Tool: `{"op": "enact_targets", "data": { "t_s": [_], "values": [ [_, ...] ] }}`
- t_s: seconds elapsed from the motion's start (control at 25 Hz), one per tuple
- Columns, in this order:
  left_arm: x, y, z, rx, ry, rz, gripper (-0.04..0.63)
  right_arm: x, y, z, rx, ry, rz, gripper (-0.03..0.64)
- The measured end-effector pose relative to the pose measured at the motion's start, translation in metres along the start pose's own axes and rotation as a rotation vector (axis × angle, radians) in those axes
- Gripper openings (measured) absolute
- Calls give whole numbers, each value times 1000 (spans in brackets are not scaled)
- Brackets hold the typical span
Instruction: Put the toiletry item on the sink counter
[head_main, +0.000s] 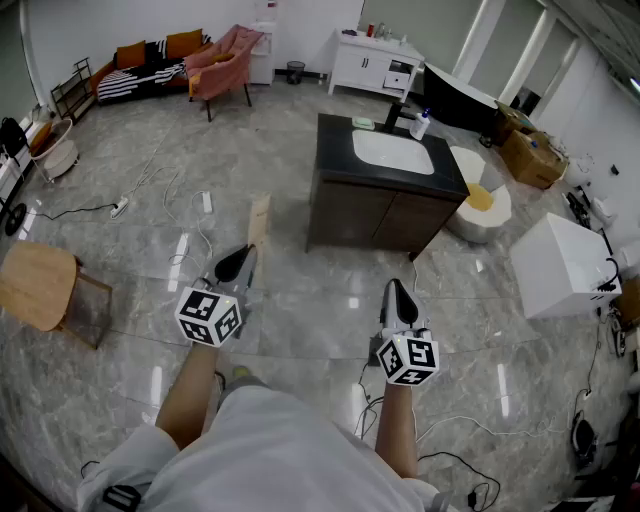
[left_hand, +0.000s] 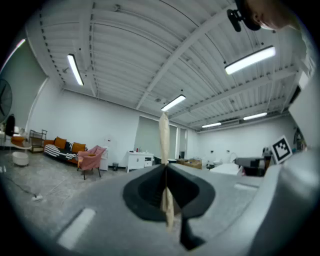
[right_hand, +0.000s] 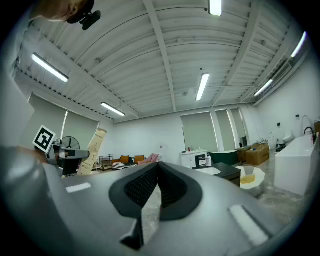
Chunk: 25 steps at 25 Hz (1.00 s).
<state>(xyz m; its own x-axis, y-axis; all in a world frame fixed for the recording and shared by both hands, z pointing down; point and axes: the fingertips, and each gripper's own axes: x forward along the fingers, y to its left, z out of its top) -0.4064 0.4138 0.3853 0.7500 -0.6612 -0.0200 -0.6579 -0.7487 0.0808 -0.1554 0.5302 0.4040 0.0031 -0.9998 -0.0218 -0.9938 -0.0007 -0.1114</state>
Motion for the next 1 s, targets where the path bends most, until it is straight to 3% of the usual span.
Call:
{"op": "enact_targets", "data": {
  "t_s": [1.0],
  "values": [
    [12, -7, -4, 50, 24, 0, -2, -5, -38, 0, -31, 6, 12, 3]
  ]
}}
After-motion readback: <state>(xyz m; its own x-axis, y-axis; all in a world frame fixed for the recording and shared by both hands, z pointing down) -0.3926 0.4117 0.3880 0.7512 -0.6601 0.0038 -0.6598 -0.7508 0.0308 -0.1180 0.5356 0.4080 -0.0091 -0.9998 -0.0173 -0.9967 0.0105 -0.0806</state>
